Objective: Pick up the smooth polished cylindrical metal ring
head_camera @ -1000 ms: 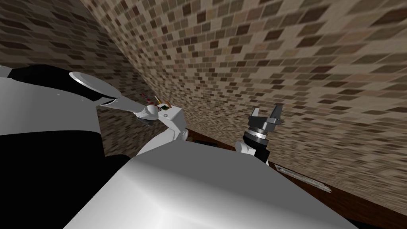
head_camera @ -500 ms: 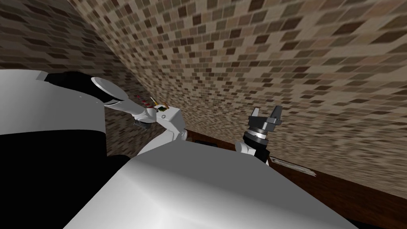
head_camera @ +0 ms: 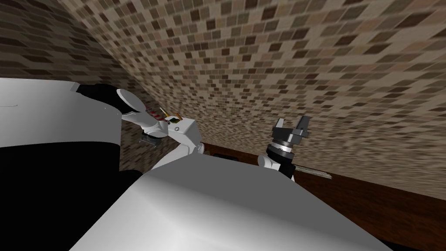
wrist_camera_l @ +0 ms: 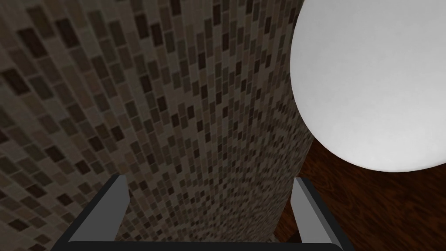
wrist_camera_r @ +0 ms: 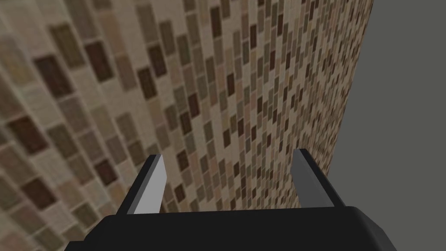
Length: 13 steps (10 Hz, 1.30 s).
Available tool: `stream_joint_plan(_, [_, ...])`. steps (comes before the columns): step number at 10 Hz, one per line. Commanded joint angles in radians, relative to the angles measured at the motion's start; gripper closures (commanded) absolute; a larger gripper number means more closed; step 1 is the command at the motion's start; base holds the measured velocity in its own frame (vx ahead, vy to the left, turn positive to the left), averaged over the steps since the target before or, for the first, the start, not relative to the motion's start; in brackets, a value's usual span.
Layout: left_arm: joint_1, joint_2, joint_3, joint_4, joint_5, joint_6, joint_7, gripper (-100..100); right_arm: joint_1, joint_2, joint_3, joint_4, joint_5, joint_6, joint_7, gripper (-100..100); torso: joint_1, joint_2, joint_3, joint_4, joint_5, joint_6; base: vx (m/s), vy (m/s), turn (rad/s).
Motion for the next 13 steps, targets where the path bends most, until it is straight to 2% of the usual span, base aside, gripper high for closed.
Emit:
stream_joint_plan(1, [-0.003, -0.001, -0.05, -0.004, 0.041, 0.017, 0.004, -100, 0.0, 0.0, 0.0, 0.0, 0.0, 0.0, 0.0, 0, 0.0, 0.0, 0.0, 0.0, 0.0, 0.0, -0.012, 0.01, 0.048])
stream_joint_plan(2, [-0.003, -0.001, -0.063, -0.004, 0.041, 0.017, 0.004, -100, 0.0, 0.0, 0.0, 0.0, 0.0, 0.0, 0.0, 0, -0.001, -0.002, -0.001, 0.0, 0.0, 0.0, 0.007, -0.002, 0.028])
stream_joint_plan(3, [0.008, 0.045, -0.102, -0.025, 0.092, 0.069, 0.029, -100, 0.0, 0.0, 0.0, 0.0, 0.0, 0.0, 0.0, 0, -0.002, -0.003, -0.002, -0.001, -0.001, 0.0, -0.063, 0.027, -0.316])
stream_joint_plan(5, [0.008, 0.056, -0.168, -0.025, 0.145, 0.111, 0.029, -100, 0.0, 0.0, 0.0, 0.0, 0.0, 0.0, 0.0, 0, 0.0, 0.0, 0.0, 0.0, 0.0, 0.001, -0.072, 0.035, -0.213])
stream_joint_plan(6, [0.008, 0.056, -0.198, -0.025, 0.164, 0.111, 0.029, -100, 0.0, 0.0, 0.0, 0.0, 0.0, 0.0, 0.0, 0, 0.0, 0.0, 0.0, 0.0, 0.0, 0.0, -0.018, 0.009, 0.037])
stream_joint_plan(7, [0.018, 0.106, -0.228, -0.046, 0.204, 0.154, 0.055, -100, 0.0, 0.0, 0.0, 0.0, 0.0, 0.0, 0.0, 0, -0.001, -0.002, -0.001, 0.0, 0.0, 0.0, -0.077, 0.017, -0.305])
stream_joint_plan(9, [0.018, 0.113, -0.292, -0.046, 0.264, 0.205, 0.055, -100, 0.0, 0.0, 0.0, 0.0, 0.0, 0.0, 0.0, 0, -0.001, 0.001, 0.0, 0.0, 0.0, 0.001, -0.07, 0.026, -0.21])
stream_joint_plan(10, [0.018, 0.113, -0.323, -0.046, 0.286, 0.205, 0.055, -100, 0.0, 0.0, 0.0, 0.0, 0.0, 0.0, 0.0, 0, 0.0, 0.0, 0.0, 0.0, 0.0, 0.0, -0.014, 0.011, 0.049])
stream_joint_plan(11, [0.018, 0.113, -0.342, -0.046, 0.286, 0.205, 0.055, -100, 0.0, 0.0, 0.0, 0.0, 0.0, 0.0, 0.0, 0, 0.0, -0.002, -0.001, 0.0, 0.0, 0.0, 0.002, 0.0, 0.018])
stream_joint_plan(12, [0.029, 0.161, -0.373, -0.067, 0.34, 0.25, 0.081, -100, 0.0, 0.0, 0.0, 0.0, 0.0, 0.0, 0.0, 0, -0.001, -0.003, -0.002, -0.001, 0.0, 0.0, -0.08, 0.025, -0.29])
stream_joint_plan(13, [0.029, 0.17, -0.402, -0.067, 0.368, 0.271, 0.081, -100, 0.0, 0.0, 0.0, 0.0, 0.0, 0.0, 0.0, 0, -0.001, 0.0, -0.001, 0.0, 0.0, 0.002, -0.101, 0.029, -0.398])
